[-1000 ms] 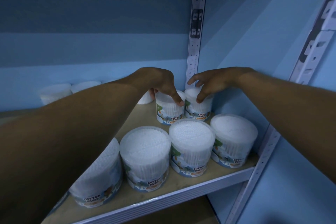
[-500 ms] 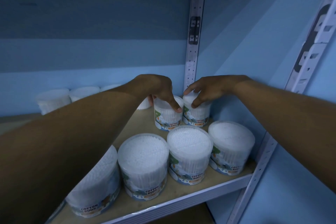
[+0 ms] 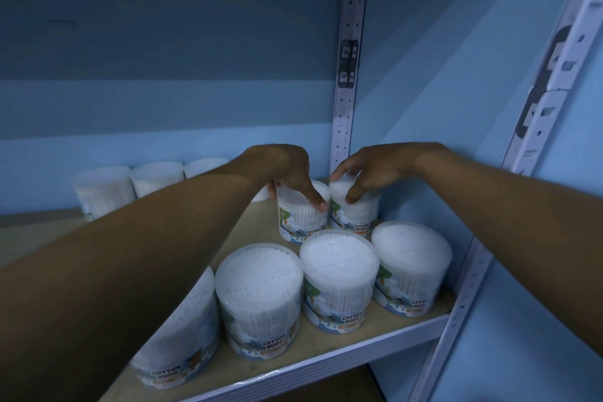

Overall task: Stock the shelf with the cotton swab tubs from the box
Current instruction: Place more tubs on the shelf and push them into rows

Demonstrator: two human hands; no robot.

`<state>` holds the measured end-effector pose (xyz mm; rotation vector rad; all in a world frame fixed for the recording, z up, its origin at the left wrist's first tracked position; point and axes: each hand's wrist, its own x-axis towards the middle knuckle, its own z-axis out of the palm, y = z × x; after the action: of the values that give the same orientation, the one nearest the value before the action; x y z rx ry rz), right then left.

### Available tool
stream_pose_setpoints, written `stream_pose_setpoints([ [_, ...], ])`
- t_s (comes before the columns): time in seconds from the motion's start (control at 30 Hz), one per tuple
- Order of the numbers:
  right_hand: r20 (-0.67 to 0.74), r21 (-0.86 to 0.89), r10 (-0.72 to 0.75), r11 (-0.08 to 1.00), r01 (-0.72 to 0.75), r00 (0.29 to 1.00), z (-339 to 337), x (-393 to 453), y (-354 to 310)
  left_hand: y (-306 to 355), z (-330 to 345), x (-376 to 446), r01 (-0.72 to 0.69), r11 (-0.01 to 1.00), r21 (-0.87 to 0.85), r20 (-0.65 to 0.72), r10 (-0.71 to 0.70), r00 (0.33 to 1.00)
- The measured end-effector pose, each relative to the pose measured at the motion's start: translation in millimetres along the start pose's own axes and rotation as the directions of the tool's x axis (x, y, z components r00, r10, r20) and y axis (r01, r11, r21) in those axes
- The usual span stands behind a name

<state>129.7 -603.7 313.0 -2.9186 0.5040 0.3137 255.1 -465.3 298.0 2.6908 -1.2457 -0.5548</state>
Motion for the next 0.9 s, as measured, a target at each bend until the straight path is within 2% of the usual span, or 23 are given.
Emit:
stream_pose_setpoints([
  [0.33,0.057,-0.050,0.021,0.999,-0.018,0.998,0.4,-22.7,-5.2,6.4,4.9,-14.2,-0.004,0.999,0.043,0.018,0.004,1.000],
  [0.9,0.107,0.008,0.051,0.999,-0.052,0.993,3.9,-44.4,-6.5,14.6,10.8,-28.4,-0.010,0.995,0.095,0.007,0.009,1.000],
])
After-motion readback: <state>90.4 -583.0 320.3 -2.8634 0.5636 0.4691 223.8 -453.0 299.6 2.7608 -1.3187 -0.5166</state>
